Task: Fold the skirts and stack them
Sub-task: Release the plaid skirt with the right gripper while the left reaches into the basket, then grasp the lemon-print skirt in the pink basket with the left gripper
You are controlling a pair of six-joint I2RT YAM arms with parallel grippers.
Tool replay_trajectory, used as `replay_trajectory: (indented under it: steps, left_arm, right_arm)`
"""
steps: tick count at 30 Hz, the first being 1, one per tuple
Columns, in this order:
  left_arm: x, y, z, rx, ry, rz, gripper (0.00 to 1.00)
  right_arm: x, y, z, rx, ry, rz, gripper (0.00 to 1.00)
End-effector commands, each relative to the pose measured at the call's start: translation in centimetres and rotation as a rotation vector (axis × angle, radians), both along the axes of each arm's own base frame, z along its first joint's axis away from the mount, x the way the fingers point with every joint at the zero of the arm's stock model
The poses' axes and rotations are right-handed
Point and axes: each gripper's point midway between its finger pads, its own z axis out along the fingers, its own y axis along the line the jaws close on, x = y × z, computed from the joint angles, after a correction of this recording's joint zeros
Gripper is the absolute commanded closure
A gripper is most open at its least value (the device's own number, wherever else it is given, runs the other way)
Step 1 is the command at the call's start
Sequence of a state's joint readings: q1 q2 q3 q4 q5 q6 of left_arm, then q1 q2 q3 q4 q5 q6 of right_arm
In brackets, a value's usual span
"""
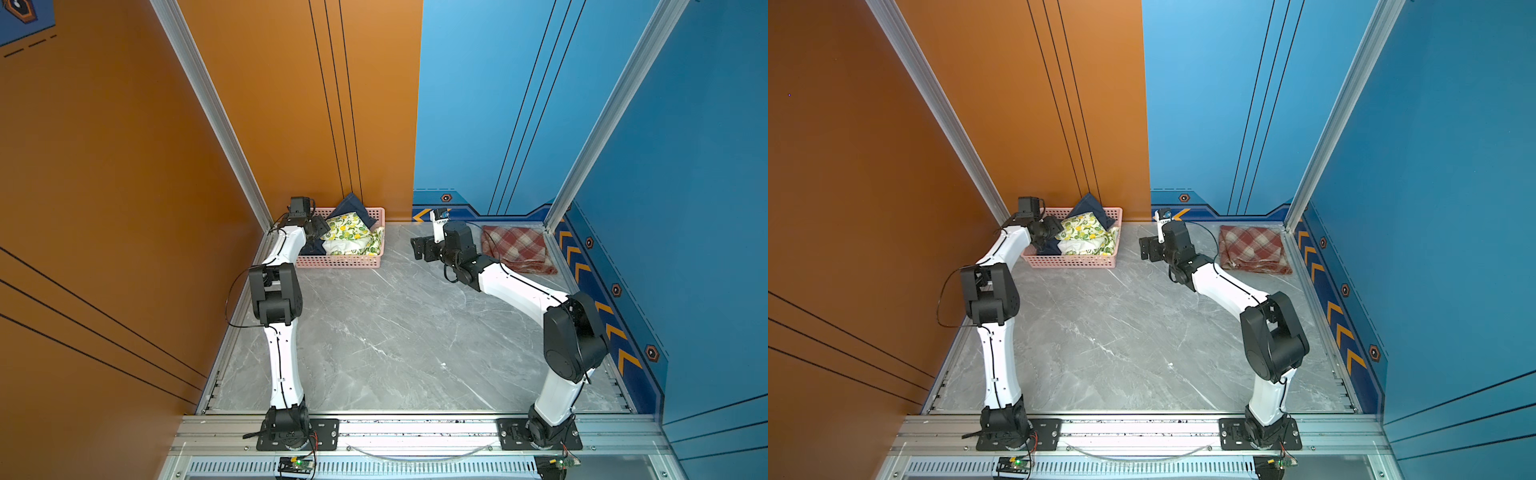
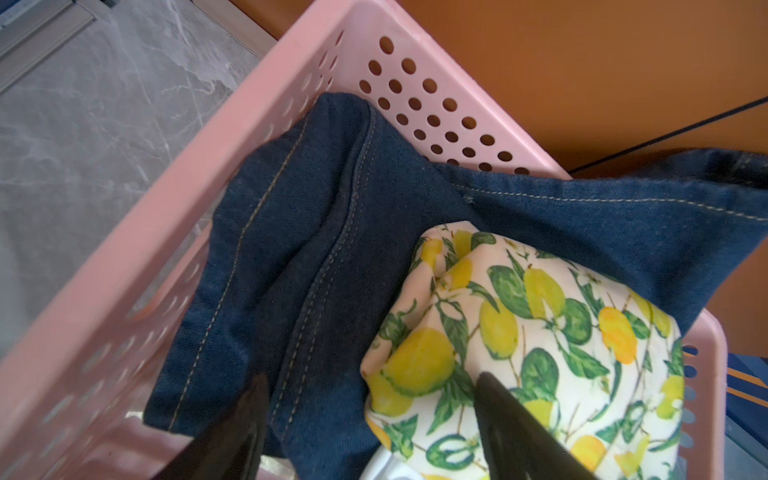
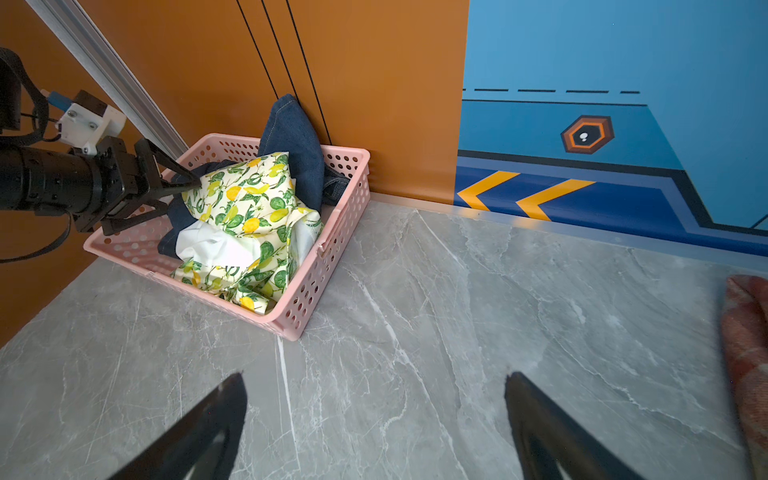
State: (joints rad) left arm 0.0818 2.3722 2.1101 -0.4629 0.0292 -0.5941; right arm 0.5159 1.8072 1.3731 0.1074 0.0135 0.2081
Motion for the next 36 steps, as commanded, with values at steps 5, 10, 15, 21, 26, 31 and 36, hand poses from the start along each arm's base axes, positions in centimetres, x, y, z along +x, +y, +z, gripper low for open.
replay_trajectory:
  steps: [5, 10, 15, 21, 26, 31, 36]
  left_arm:
    - [0.7, 0.5, -1.7, -0.023, -0.002, 0.047, 0.22]
    - [1.7, -0.7, -1.3, -0.083, -0.040, 0.027, 0.25]
    - [2.0, -1.8, 0.0, -0.091, -0.068, 0.004, 0.30]
    - [1.0, -3.7, 2.1, -0.055, -0.097, -0.037, 0.31]
    - [-0.4, -5.5, 3.1, -0.030, -0.109, -0.070, 0.29]
    - [-0.8, -7.6, 2.0, -0.020, -0.089, -0.117, 0.27]
    - [-0.3, -8.5, 0.7, -0.015, -0.074, -0.134, 0.27]
  right_arm:
    - [-0.2, -0.1, 0.8, 0.031, -0.022, 0.006, 0.03]
    - [0.0, -0.2, 0.4, 0.029, -0.016, 0.006, 0.03]
    - [0.1, -0.2, 0.0, 0.029, -0.007, 0.011, 0.04]
    - [0.0, -0.3, 0.0, 0.035, -0.006, 0.017, 0.04]
    - [-0.1, -0.4, 0.0, 0.041, -0.006, 0.020, 0.04]
    - [0.0, -0.5, -0.1, 0.048, -0.001, 0.021, 0.04]
    - [0.1, -0.4, -0.4, 0.050, 0.004, 0.025, 0.03]
